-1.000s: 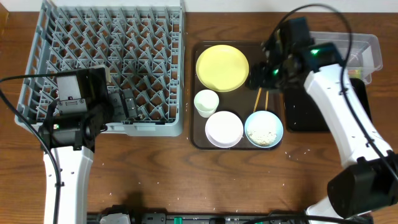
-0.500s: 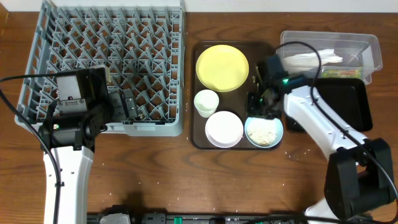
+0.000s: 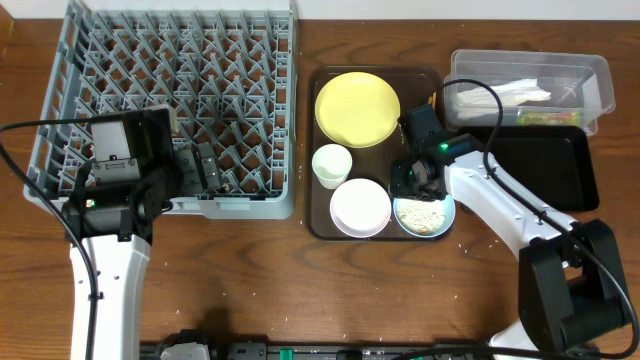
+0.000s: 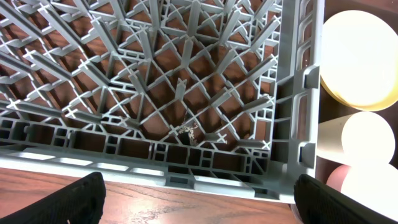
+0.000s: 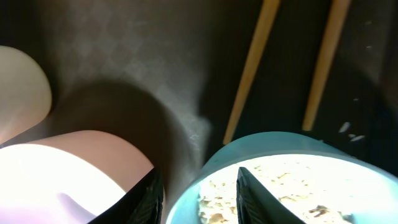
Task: Sort waste into correct bins and load items into the dishwasher
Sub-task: 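Grasp the light-blue bowl rim with the right gripper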
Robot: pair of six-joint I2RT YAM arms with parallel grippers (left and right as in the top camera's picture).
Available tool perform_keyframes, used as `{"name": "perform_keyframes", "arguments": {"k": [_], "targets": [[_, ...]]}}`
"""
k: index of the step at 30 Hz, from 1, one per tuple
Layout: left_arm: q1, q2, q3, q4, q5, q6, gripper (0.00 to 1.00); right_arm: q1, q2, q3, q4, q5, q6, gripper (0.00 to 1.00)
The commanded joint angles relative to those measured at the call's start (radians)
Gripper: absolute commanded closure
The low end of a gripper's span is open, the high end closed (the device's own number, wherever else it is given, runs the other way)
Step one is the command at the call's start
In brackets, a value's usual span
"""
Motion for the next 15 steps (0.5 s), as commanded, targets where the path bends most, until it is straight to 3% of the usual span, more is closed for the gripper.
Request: {"name": "perform_keyframes", "arguments": {"k": [1,10,15], "targets": [[-0.003,0.002,0.014,-0.003,0.009,0.002,0.02,0.009,0.005,-0.005,-0.002,0.026,0.011,0.64],[-0.003,0.002,0.014,-0.003,0.01,0.002,0.02,0.01,0.006,-0.043,0.001,0.051,0.011,0.64],[-0.003,0.002,0.014,-0.003,0.01,0.002,0.02,0.01,0.006,-0.079,0.01,0.052,0.011,0.74]]}}
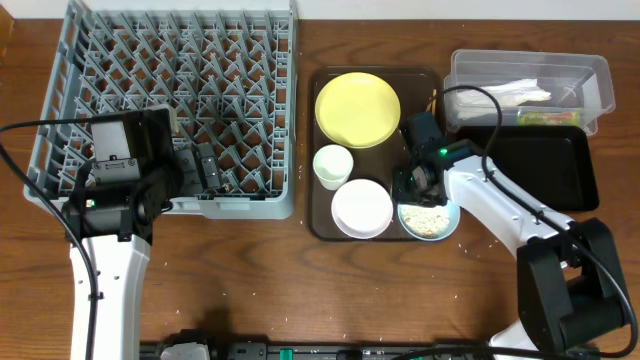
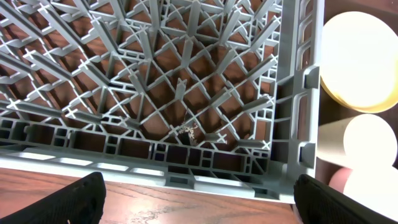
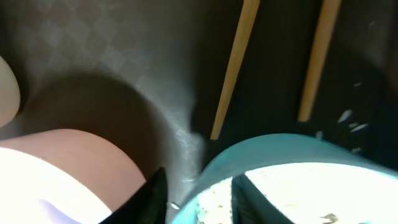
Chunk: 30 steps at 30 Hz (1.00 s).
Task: Sort waste into correct bins and load items into the dishwasher
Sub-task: 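Grasp the light-blue bowl rim with the right gripper, then tip the light-blue bowl over the black tray to dump the rice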
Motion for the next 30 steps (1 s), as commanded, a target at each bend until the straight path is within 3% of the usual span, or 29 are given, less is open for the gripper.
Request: {"name": "perform_keyframes", "arguments": {"k": [1,8,16,23,30], "targets": [[-0.003,0.002,0.014,-0.003,0.01,0.002,0.02,0.01,0.006,-0.03,-0.006,0.032,0.005,0.76],[-0.003,0.002,0.014,-0.003,0.01,0.002,0.02,0.01,0.006,-0.03,-0.009,0.019,0.005,0.99],[-0.003,0.002,0.014,-0.003,0.01,0.002,0.02,0.008,-0.012,-0.021,-0.019,-0.011,0.004,0.99],[-0.003,0.002,0.014,-0.003,0.01,0.002,0.02,-0.013,-0.099,0.098,-0.14,-0.016,-0.039,0.99],[-0.003,0.002,0.014,-0.003,0.01,0.002,0.02,-0.145,-0.238,0.185,-0.2,-0.117,-0.156,0.99]]}}
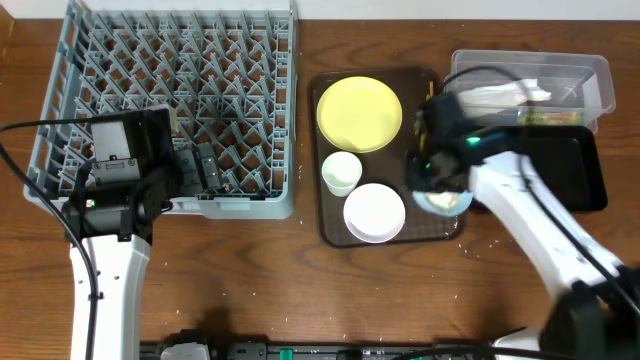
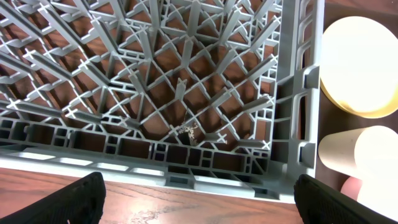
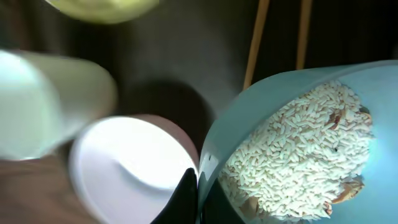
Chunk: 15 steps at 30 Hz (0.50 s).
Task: Sort waste into correct bins and load items into the dishwasher
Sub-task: 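Tip the light-blue bowl over the black tray to dump the rice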
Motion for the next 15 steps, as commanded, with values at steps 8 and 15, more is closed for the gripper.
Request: {"name": "perform_keyframes", "arguments": {"k": [8,15], "targets": [[-0.003,0.002,0.014,-0.003,0.009,0.002,0.02,-0.452,-0.088,0.015,0.047,-0.453,-0.361,0.99],[-0.003,0.002,0.014,-0.003,0.009,0.002,0.02,-0.671,-0.041,-0.014,0.116,-0.721,-0.492,0.99]]}}
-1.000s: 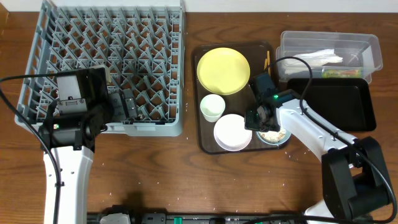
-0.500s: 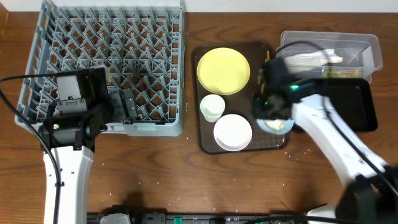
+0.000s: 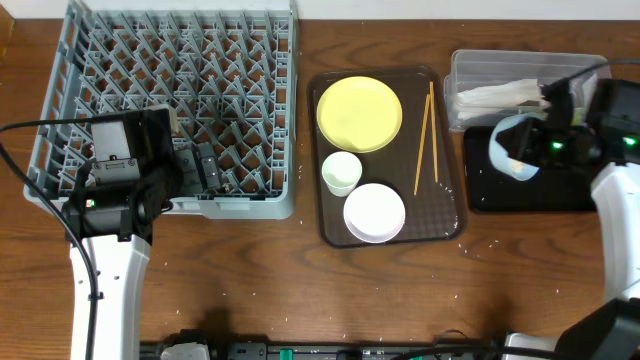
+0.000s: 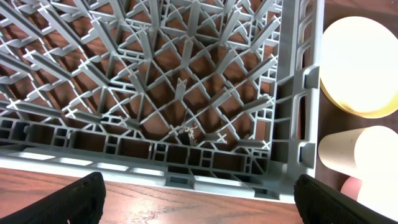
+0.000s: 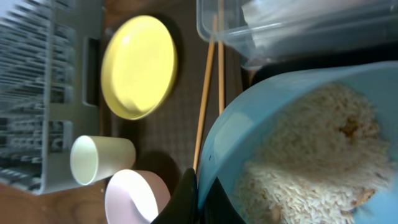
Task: Sort waste into correct bins and load items into the dishwasher
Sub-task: 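Tip the light-blue bowl over the black tray to dump the rice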
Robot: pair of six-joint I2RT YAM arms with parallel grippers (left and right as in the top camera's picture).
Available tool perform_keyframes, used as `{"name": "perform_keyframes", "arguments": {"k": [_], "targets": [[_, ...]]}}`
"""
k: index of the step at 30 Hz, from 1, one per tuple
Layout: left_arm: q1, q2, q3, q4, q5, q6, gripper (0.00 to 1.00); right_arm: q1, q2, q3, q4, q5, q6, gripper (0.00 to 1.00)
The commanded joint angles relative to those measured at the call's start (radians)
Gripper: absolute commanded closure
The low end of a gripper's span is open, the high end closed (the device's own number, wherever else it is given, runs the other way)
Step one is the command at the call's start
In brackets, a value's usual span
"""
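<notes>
A blue bowl of rice hangs tilted over the black bin at the right. My right gripper is shut on its rim. In the right wrist view the fingers pinch the bowl at its left edge, rice still inside. The brown tray holds a yellow plate, a cream cup, a white bowl and two chopsticks. My left gripper stands open over the front edge of the grey dish rack, nothing between its fingers.
A clear plastic container with paper waste sits behind the black bin. The rack's front wall lies just ahead of my left gripper, with the plate and cup at the right edge of that view.
My right gripper has carried the blue bowl from above the tray's right side to over the black bin, where it is tilted. The left arm has not moved.
At first the blue bowl sat on the tray with my right gripper's fingers at its rim, and stayed so at the following moment. Then the gripper held it lifted over the tray, which had shifted slightly. Now the bowl is over the black bin.
</notes>
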Motion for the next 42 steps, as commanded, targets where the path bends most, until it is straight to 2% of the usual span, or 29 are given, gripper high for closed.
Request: {"name": "perform_keyframes", "arguments": {"k": [1,6,22,30,37,42], "targets": [[-0.003,0.002,0.014,-0.003,0.01,0.002,0.02,-0.07,0.04,-0.013,0.014,-0.225,-0.122,0.99],[-0.003,0.002,0.014,-0.003,0.009,0.002,0.02,-0.151,0.106,-0.013,0.025,-0.417,-0.186,0.99],[-0.003,0.002,0.014,-0.003,0.01,0.002,0.02,-0.298,0.414,-0.013,0.058,-0.914,-0.207,0.99],[-0.003,0.002,0.014,-0.003,0.01,0.002,0.02,-0.322,0.518,-0.013,0.048,-0.919,-0.109,0.99],[-0.003,0.002,0.014,-0.003,0.01,0.002,0.02,-0.321,0.517,-0.012,0.048,-0.919,0.12,0.99],[-0.003,0.002,0.014,-0.003,0.009,0.002,0.02,-0.319,0.515,-0.012,0.033,-0.919,0.151,0.99]]}}
